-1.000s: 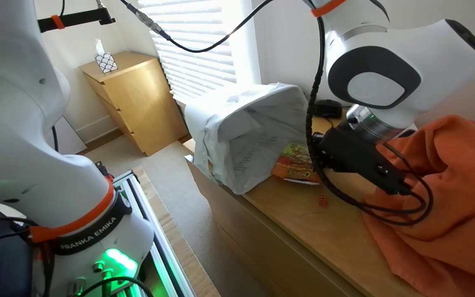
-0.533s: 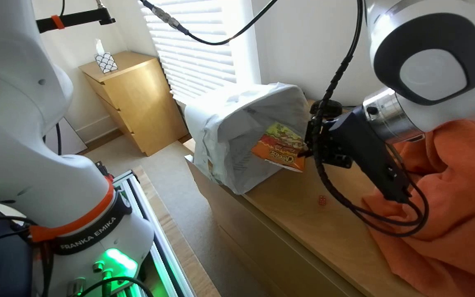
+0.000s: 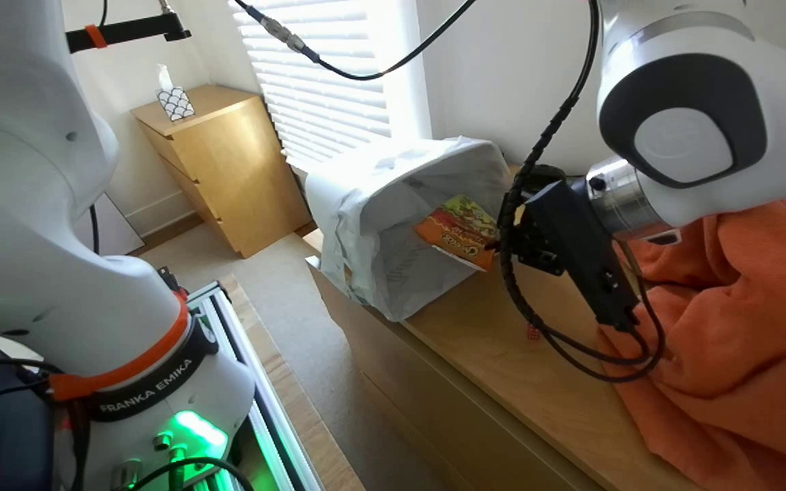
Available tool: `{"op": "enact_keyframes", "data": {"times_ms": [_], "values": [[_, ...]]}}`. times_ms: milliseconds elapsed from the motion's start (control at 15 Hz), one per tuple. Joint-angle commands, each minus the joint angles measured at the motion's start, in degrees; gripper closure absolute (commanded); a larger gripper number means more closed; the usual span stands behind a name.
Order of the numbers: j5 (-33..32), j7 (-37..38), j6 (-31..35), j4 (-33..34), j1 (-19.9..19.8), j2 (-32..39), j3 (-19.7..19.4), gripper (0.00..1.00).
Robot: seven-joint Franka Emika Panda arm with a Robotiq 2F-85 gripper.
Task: Put the empty packet in the bin
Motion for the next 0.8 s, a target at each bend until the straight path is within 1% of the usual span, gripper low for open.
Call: {"op": "enact_keyframes", "data": {"times_ms": [0, 200, 467, 733], "values": [[1.99, 4.01, 4.74, -3.6, 2.75, -0.28, 0.11, 1.0], [2.19, 5.97, 3.98, -5.23, 4.01, -0.44, 0.76, 1.0], [3.76, 8.02, 3.1, -7.55, 4.61, -1.4, 1.06, 1.0], [8.34, 8.94, 2.66, -9.77, 4.68, -1.61, 1.48, 1.0]]}}
